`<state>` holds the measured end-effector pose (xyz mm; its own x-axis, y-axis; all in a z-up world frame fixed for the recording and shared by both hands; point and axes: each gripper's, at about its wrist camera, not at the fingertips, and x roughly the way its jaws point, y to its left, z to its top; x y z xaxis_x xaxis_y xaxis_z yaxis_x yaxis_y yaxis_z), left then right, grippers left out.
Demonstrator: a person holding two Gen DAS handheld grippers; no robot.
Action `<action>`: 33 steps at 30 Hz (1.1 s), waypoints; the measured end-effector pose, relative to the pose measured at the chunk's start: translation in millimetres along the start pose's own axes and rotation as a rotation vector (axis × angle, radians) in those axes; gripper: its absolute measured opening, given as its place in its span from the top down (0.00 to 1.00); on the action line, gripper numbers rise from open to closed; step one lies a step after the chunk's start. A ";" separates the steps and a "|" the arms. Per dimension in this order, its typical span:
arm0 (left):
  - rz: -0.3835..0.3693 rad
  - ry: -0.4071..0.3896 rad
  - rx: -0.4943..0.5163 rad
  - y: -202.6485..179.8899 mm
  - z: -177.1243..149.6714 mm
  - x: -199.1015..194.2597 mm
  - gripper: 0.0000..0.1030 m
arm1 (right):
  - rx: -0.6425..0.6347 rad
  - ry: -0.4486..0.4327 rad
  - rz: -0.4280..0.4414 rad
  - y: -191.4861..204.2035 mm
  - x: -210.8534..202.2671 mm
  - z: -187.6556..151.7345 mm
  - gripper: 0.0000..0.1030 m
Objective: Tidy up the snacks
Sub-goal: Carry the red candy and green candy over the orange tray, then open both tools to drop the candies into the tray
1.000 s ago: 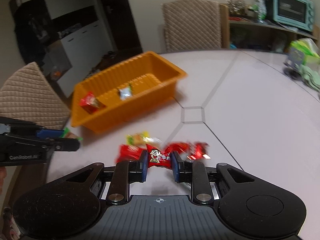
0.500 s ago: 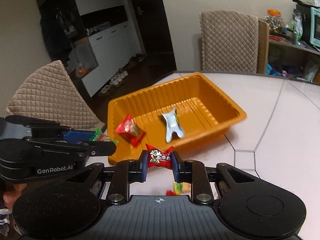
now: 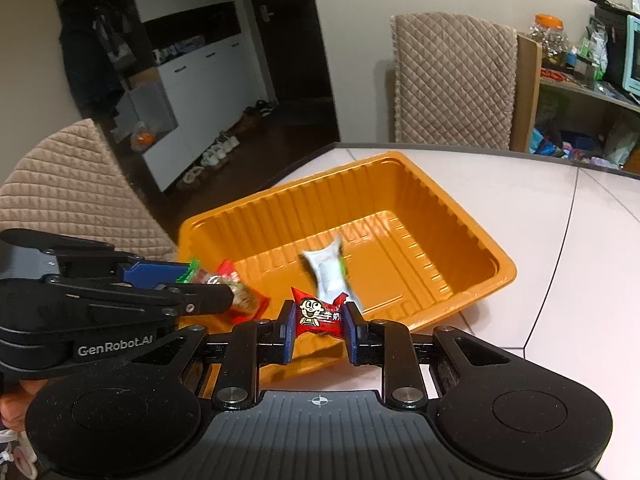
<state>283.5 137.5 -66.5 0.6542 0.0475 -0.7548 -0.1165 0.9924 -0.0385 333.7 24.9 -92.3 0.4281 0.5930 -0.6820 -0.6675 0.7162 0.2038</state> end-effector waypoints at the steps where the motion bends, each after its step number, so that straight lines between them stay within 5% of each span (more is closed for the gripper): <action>1: -0.001 0.003 0.001 0.8 1.8 3.6 0.76 | 0.007 0.000 -0.011 -2.7 4.3 2.5 0.76; 22: 0.027 0.046 0.003 15.5 33.9 55.7 0.74 | 0.032 -0.015 -0.131 -25.2 45.6 22.6 0.75; 27: 0.046 0.026 -0.007 18.0 37.5 54.3 0.60 | 0.034 -0.065 -0.144 -24.9 42.2 22.7 0.34; 33: 0.062 0.011 -0.012 20.1 39.0 47.3 0.53 | 0.039 -0.067 -0.133 -27.3 35.6 23.3 0.34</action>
<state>341.3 164.1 -77.5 0.6371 0.1071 -0.7633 -0.1650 0.9863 0.0007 381.3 35.0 -105.8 0.5514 0.5146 -0.6567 -0.5788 0.8028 0.1431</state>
